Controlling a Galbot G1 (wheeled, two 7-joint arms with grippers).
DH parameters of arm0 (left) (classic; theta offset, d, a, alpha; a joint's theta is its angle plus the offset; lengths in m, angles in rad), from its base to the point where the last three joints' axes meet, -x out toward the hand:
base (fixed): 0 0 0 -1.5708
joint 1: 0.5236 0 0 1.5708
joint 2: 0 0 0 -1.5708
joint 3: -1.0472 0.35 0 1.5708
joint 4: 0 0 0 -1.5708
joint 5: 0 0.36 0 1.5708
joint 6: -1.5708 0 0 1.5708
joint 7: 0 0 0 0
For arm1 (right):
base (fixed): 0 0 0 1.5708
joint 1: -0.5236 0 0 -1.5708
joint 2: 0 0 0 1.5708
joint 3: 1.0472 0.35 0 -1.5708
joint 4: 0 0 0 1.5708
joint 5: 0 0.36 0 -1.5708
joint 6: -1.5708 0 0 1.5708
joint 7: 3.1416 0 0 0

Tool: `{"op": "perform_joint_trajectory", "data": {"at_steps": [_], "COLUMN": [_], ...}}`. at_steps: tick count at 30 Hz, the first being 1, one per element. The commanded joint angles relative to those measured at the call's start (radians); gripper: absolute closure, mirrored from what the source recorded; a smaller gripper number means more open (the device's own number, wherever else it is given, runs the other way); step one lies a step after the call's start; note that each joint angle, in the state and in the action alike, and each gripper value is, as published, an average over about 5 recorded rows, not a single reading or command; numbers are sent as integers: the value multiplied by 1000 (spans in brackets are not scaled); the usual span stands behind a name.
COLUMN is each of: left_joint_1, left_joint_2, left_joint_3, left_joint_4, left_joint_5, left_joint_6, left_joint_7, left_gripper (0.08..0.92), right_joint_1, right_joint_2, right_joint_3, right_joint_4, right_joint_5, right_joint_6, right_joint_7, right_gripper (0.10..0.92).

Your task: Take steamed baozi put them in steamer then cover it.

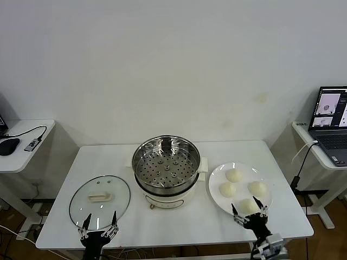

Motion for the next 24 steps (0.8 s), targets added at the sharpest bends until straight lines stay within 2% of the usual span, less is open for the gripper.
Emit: {"op": "perform_joint_trajectory", "data": {"at_steps": [1, 4, 11, 18, 24], "left_joint_1": [-44, -47, -56, -57, -45], "left_joint_2": [13, 12, 7, 15, 15], "left_joint_3": [-1, -3, 1, -11, -28], "left_joint_4": [8, 10, 12, 8, -4], "left_joint_5": [74, 76, 128, 156, 189], "left_joint_6": [29, 31, 15, 26, 17], "left_joint_7": [-2, -6, -9, -16, -24], "left_gripper": [177, 177, 177, 177, 177], "right_joint_1": [179, 283, 689, 1035, 1296], "right_joint_2": [-225, -302, -439, -495, -467], "right_joint_3": [2, -56, -363, -746, -1067], "right_joint_4": [-61, -114, -356, -488, -610], "right_joint_5": [-333, -343, -321, -250, -179], "right_joint_6": [-34, -51, -94, -135, -106], "right_joint_7": [-112, -190, -436, -707, -819], "right_gripper": [203, 203, 203, 203, 203]}}
